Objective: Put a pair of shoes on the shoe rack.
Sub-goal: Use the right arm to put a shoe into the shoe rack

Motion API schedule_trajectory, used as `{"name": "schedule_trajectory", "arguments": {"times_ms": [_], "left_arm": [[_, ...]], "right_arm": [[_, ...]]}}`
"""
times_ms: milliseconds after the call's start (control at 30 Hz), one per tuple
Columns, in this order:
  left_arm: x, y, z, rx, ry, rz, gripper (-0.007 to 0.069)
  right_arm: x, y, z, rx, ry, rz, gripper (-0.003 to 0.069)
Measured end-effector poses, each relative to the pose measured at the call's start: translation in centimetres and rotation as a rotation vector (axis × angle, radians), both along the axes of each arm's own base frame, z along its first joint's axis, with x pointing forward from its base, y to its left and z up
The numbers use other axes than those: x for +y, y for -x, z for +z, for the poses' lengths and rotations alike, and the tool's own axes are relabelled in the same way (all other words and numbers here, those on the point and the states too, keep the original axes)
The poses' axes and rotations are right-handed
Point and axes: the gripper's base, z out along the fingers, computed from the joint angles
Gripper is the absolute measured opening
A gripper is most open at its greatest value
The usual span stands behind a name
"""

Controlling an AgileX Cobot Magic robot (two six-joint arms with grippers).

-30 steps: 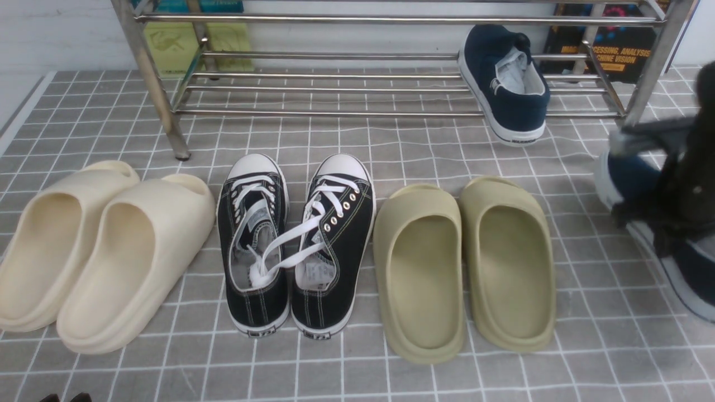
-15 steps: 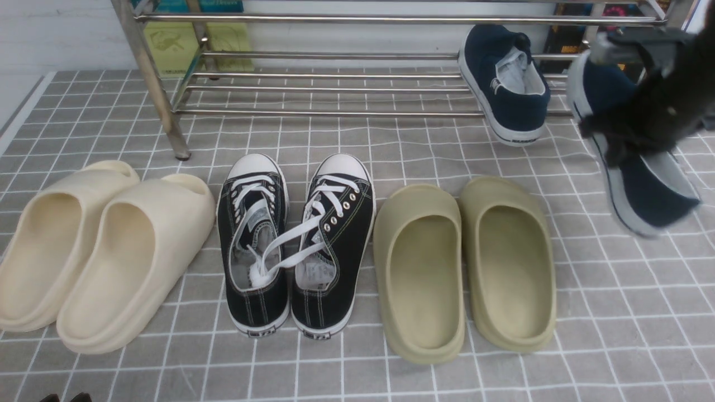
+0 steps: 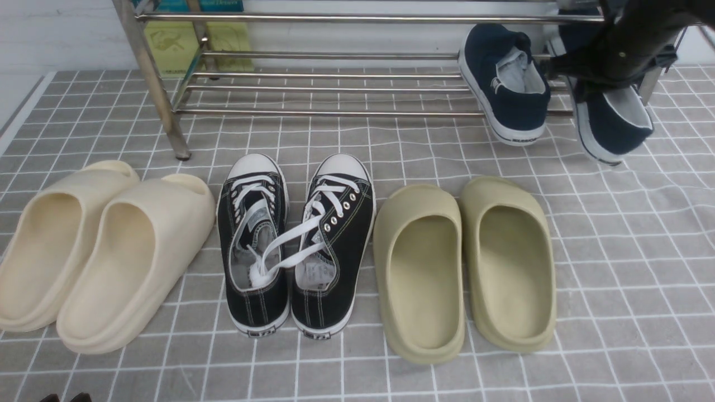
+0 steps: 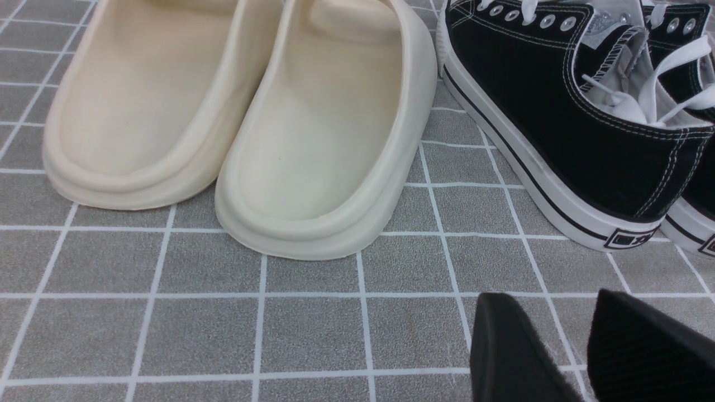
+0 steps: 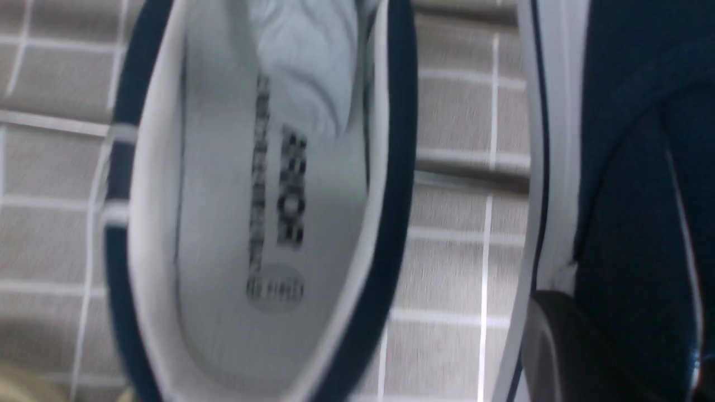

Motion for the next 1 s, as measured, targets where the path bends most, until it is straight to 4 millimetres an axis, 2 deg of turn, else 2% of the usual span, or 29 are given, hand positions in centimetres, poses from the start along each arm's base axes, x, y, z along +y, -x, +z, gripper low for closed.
{"name": "schedule_trajectory", "arguments": {"times_ms": [100, 200, 500, 700, 867, 900, 933, 967, 1000], "left_arm": [[0.0, 0.0, 0.0, 0.0, 0.0, 0.0, 0.0238], [0.0, 0.0, 0.0, 0.0, 0.0, 0.0, 0.0238], [0.0, 0.0, 0.0, 0.0, 0.0, 0.0, 0.0238], [0.0, 0.0, 0.0, 0.0, 0.0, 0.0, 0.0238], [0.0, 0.0, 0.0, 0.0, 0.0, 0.0, 0.0238], [0.0, 0.0, 0.0, 0.0, 0.0, 0.0, 0.0238], [0.0, 0.0, 0.0, 0.0, 0.0, 0.0, 0.0238], [0.0, 0.0, 0.0, 0.0, 0.0, 0.0, 0.0238], [0.0, 0.0, 0.0, 0.0, 0.0, 0.0, 0.0238]], "right_arm": [[0.2, -1.3, -1.4, -0.026, -0.001, 0.004, 0.0032], [0.4, -1.8, -2.4, -0.023, -0.015, 0.004, 0.0032], [0.6, -2.3, -2.5, -0.065, -0.047, 0.0, 0.0032], [0.7, -2.9, -3.0, -0.114, -0.045, 0.015, 0.0064], [1.0, -3.2, -2.0, -0.167, -0.031, 0.039, 0.0188], [1.0, -3.1, -1.9, -0.157, -0.028, 0.042, 0.0244], [1.0, -3.1, -1.8, -0.154, -0.028, 0.043, 0.0244], [1.1, -3.0, -1.4, -0.144, -0.026, 0.047, 0.0316], [1.0, -3.0, -1.1, -0.142, -0.023, 0.048, 0.0353]]}}
